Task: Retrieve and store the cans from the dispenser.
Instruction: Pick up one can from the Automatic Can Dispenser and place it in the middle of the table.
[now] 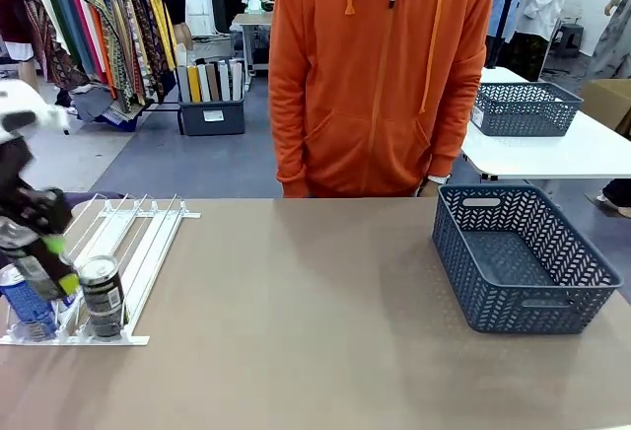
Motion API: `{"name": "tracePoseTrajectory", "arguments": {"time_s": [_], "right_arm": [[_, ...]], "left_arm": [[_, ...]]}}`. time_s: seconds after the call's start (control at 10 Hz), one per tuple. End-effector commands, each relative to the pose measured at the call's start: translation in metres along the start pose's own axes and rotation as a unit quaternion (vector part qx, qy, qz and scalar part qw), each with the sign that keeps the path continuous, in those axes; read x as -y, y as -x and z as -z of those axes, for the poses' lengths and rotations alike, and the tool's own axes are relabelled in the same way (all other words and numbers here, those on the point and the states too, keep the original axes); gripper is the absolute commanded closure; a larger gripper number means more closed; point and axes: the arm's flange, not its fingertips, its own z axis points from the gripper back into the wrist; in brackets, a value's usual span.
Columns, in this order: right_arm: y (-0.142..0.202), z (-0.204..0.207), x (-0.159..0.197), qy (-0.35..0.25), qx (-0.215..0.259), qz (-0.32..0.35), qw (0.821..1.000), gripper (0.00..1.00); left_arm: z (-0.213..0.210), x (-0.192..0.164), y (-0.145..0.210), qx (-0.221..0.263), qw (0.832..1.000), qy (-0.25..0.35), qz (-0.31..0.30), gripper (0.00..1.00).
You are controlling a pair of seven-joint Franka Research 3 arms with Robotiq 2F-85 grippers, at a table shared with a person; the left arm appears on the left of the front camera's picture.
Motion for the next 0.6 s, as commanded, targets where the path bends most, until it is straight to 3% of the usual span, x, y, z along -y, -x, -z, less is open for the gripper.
{"name": "tracePoseTrajectory", "arguments": {"time_s": [0.0, 0.4, 0.5], "right_arm": [[-0.002, 0.0, -0.001, -0.016, 0.008, -0.012, 1.0, 0.0], [-0.002, 0.0, -0.001, -0.016, 0.008, -0.012, 1.0, 0.0], [-0.002, 0.0, -0.001, -0.016, 0.008, -0.012, 1.0, 0.0]], "left_arm": [[-0.043, -0.008, 0.005, 0.059, 0.998, 0.002, 0.004, 1.0], [-0.069, -0.025, 0.016, 0.114, 0.991, 0.03, -0.056, 1.0], [-0.077, -0.016, 0.021, 0.092, 0.995, 0.014, -0.019, 1.0]]}}
